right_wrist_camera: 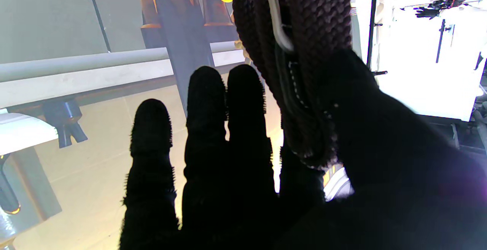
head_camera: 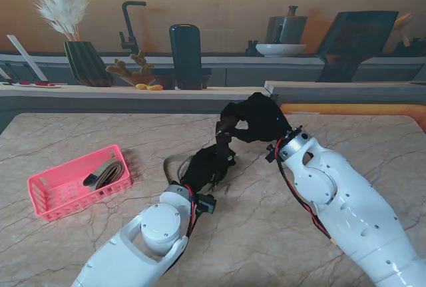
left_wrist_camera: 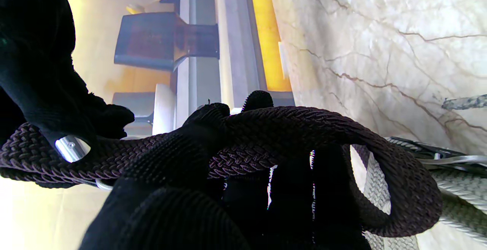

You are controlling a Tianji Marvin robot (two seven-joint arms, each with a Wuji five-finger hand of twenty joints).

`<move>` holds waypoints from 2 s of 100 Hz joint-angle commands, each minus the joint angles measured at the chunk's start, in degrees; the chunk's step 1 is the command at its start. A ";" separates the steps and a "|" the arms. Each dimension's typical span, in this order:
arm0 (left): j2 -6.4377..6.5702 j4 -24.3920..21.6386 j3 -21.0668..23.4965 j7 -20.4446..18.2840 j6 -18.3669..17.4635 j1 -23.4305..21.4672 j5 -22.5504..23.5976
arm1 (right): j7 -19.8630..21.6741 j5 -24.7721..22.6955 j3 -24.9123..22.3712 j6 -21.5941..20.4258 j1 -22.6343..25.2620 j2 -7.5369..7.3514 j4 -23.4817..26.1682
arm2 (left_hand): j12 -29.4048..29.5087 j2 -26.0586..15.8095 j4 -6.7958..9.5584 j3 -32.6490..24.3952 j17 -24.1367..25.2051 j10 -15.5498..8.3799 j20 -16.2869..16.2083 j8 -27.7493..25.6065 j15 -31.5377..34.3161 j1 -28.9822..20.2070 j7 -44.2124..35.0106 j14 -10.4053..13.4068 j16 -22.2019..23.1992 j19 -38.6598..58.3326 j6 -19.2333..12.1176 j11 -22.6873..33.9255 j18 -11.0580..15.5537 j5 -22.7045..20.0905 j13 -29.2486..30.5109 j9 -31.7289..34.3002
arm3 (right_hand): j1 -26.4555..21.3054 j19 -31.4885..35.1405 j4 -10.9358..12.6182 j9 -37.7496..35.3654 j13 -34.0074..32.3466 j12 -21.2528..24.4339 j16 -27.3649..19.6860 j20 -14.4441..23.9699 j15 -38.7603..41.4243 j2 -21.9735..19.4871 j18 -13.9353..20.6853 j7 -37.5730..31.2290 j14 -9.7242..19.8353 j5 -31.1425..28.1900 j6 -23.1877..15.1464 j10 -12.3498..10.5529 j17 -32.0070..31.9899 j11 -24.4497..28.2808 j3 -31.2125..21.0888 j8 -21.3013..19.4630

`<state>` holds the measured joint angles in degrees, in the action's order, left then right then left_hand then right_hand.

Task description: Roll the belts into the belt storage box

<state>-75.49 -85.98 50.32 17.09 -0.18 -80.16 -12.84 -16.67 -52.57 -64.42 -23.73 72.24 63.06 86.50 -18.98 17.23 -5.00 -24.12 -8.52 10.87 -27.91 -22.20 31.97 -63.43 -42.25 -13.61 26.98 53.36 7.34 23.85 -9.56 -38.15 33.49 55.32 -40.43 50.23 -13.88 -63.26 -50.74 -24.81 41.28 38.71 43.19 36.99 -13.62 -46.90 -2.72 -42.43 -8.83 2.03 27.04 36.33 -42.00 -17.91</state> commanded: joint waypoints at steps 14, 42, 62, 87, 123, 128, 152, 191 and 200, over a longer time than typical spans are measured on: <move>-0.94 0.31 -0.32 0.02 1.69 0.04 -1.28 | -1.66 -1.22 1.02 1.57 -0.75 0.53 -0.62 | -0.79 0.56 -1.55 -1.44 0.23 -0.04 -0.30 0.38 1.42 -0.27 -2.06 -0.17 -0.25 2.26 -2.47 1.09 -0.76 -0.49 0.59 0.84 | -4.11 2.30 3.31 0.77 0.51 0.69 0.85 -1.18 1.88 -8.66 -0.19 -11.38 1.60 -3.80 -7.74 0.83 -0.70 2.19 -3.55 -1.20; -0.99 -0.24 -0.08 -0.28 2.34 -0.35 -3.03 | -2.82 -2.13 2.49 1.93 -1.46 0.46 -2.69 | -0.81 0.06 -1.53 -0.77 0.09 -0.12 -0.65 -0.28 2.03 -0.28 -1.70 -0.65 0.12 3.00 -3.06 1.44 -1.42 0.05 1.07 0.51 | -4.16 3.18 3.45 1.18 0.83 1.34 0.49 -1.77 2.54 -8.85 -0.30 -11.74 1.59 -3.39 -7.78 0.86 -1.16 3.05 -3.37 -0.95; -1.29 -1.52 0.54 0.40 2.22 -1.12 -6.61 | -3.74 -3.00 4.38 0.95 -1.71 0.27 -5.02 | -0.15 -0.12 -0.18 1.06 0.35 -0.90 -0.51 -0.59 1.84 3.93 0.38 -0.79 0.43 2.70 -4.03 1.56 -1.48 2.59 0.46 -1.97 | -4.07 3.50 3.51 1.19 0.80 1.76 0.14 -2.27 2.63 -8.96 -0.30 -11.91 1.89 -3.27 -8.05 0.50 -1.30 3.35 -3.11 -0.73; -1.34 -1.56 1.40 -0.25 -0.90 -1.70 -11.68 | -4.41 -3.46 5.37 -0.61 -0.63 0.09 -5.88 | 1.31 3.44 2.14 2.71 1.36 -2.07 0.96 -1.71 -1.60 23.01 12.31 0.17 0.49 -0.38 -2.11 -1.35 -2.29 11.18 -0.98 -10.08 | -4.01 3.59 3.62 1.13 0.80 2.12 -0.24 -2.82 2.44 -9.05 -0.25 -12.05 2.05 -3.27 -8.38 0.23 -1.51 3.37 -2.76 -0.54; 0.19 -0.10 1.95 -6.66 -7.27 -1.58 -13.87 | -4.85 -3.82 6.70 -0.37 0.04 -0.02 -6.84 | 1.87 13.17 -1.64 -7.98 3.58 -2.86 1.52 -1.56 -10.07 40.96 18.43 2.69 -0.64 -8.74 -2.09 -5.68 -4.56 19.08 -2.89 -17.07 | -3.96 3.46 3.85 1.13 0.86 2.29 -0.56 -3.37 2.12 -8.98 -0.62 -12.02 1.79 -3.25 -8.31 0.21 -1.80 3.18 -2.64 -0.35; 0.15 -0.10 2.00 -6.77 -7.45 -1.55 -14.48 | -4.71 -3.61 7.10 -0.35 -0.11 0.00 -7.21 | 1.85 13.53 -2.04 -8.46 3.59 -2.81 1.23 -1.51 -10.19 41.90 18.84 2.56 -0.51 -8.94 -1.99 -5.81 -4.61 19.88 -2.86 -17.38 | -3.88 3.47 3.88 1.07 0.80 2.28 -0.57 -3.42 2.12 -8.90 -0.64 -11.99 1.89 -3.27 -8.36 0.17 -1.79 3.18 -2.65 -0.30; -0.50 -1.03 2.53 -5.14 -7.17 -1.85 -18.06 | -4.40 -2.94 8.87 -0.24 0.01 0.05 -8.44 | 1.27 13.06 -2.70 -9.69 2.44 -2.76 0.07 -1.77 -9.20 43.07 18.62 2.43 0.54 -8.25 -1.82 -5.02 -4.38 20.66 -1.55 -17.07 | -3.37 3.34 4.33 1.15 1.09 2.44 -0.76 -3.74 1.79 -8.00 -0.99 -11.71 1.78 -3.15 -8.04 0.12 -2.19 2.90 -3.08 0.06; -0.68 -2.74 3.30 -4.41 -6.41 -2.55 -21.42 | -0.15 -2.79 9.42 -0.70 1.00 -0.67 -7.83 | -1.10 10.93 -0.36 -7.57 -1.43 -3.39 -3.60 -2.73 -5.01 32.49 16.43 2.48 2.66 -2.40 -1.71 -1.92 -4.02 20.38 2.52 -13.46 | 5.88 1.31 4.21 8.06 5.55 1.55 -1.98 -4.24 -2.29 3.37 -1.48 -5.86 1.08 1.98 -2.83 1.58 -3.98 1.16 -7.28 -2.23; -0.50 -3.06 3.62 -4.87 -5.66 -2.74 -21.54 | 0.86 -2.72 9.16 -0.55 1.37 -0.81 -7.34 | -1.67 10.35 1.17 -10.25 -3.89 -4.07 -3.94 -3.06 -3.33 22.98 15.20 2.81 3.35 -0.28 -1.76 -0.92 -3.23 20.69 4.33 -12.66 | 9.09 0.54 4.85 10.14 6.81 1.32 -2.13 -3.80 -3.09 3.89 -1.44 -0.13 0.74 1.59 -0.52 2.35 -4.55 0.67 -8.94 -5.57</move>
<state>-75.49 -86.05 53.51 13.28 -5.82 -83.23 -34.45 -17.76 -54.58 -55.73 -24.41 71.94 62.71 79.96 -19.81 27.91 -5.75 -32.46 -10.49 9.56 -30.54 -24.42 26.78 -35.22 -24.61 -13.01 29.31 49.83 19.20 20.85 -13.56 -17.42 34.91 39.96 -33.74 51.95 -12.22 -54.94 -45.85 -22.75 39.65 35.23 40.72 40.42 -13.67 -43.42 -2.63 -32.12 -10.78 2.75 23.55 37.82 -47.46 -19.68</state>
